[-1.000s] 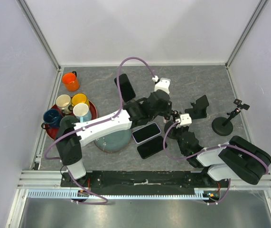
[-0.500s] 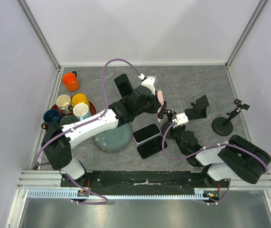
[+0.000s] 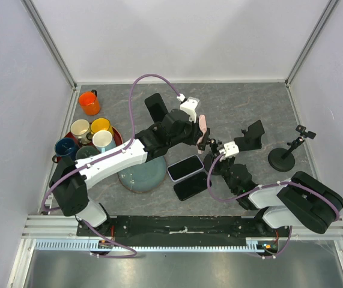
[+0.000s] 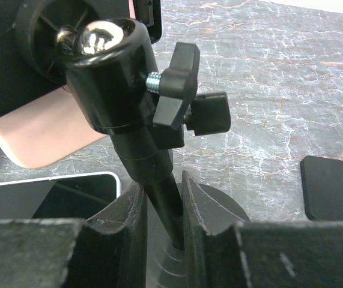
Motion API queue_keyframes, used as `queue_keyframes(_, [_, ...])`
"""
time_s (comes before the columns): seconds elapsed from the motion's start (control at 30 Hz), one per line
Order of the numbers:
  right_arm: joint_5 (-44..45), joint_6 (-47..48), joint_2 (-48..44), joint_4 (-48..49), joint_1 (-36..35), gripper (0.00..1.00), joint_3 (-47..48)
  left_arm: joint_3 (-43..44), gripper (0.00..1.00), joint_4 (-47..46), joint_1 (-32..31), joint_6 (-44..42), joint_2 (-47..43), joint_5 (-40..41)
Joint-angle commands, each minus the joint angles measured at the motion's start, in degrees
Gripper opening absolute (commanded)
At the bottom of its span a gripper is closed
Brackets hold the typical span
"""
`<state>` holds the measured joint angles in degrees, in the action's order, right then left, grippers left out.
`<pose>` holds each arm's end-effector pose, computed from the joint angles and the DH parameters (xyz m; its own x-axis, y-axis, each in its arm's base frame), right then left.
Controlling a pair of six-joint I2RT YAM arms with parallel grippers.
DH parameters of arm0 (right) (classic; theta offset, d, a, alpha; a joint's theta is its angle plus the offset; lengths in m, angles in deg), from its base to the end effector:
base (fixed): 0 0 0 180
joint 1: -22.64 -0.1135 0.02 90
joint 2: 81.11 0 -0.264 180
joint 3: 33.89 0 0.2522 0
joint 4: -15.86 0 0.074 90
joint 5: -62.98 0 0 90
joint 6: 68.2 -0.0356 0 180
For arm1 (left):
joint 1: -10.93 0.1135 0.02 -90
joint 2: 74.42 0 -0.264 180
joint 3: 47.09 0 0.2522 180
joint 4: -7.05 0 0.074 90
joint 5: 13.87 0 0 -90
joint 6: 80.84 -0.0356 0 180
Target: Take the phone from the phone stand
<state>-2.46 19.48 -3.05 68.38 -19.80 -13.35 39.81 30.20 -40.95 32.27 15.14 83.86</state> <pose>0.1626 0.1286 0.1498 -0.0767 -0.0203 -0.9968 -0.3053 0.9522 0.0041 0.2311 -0.2868 0.3182 -0.5238 0.0376 -0.8510 0.5428 0.7847 -0.2995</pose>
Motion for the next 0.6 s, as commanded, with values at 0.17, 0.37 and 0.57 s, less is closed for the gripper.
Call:
queue_keyframes(0.17, [9.11, -10.50, -2.56, -3.61, 7.45, 0.00, -0.99, -2.74, 0.02, 5.11, 1.34, -13.09, -6.33, -5.00])
queue_keyframes(0.37, [7.97, -10.24, -2.83, -3.70, 7.81, 0.00, -0.99, -2.66, 0.02, 5.12, 1.08, -13.98, -6.59, -6.06])
queue_keyframes(0.57, [7.00, -9.71, -2.48, -3.35, 7.81, 0.00, -0.90, -2.66, 0.02, 4.59, 1.16, -11.43, -8.78, -2.99])
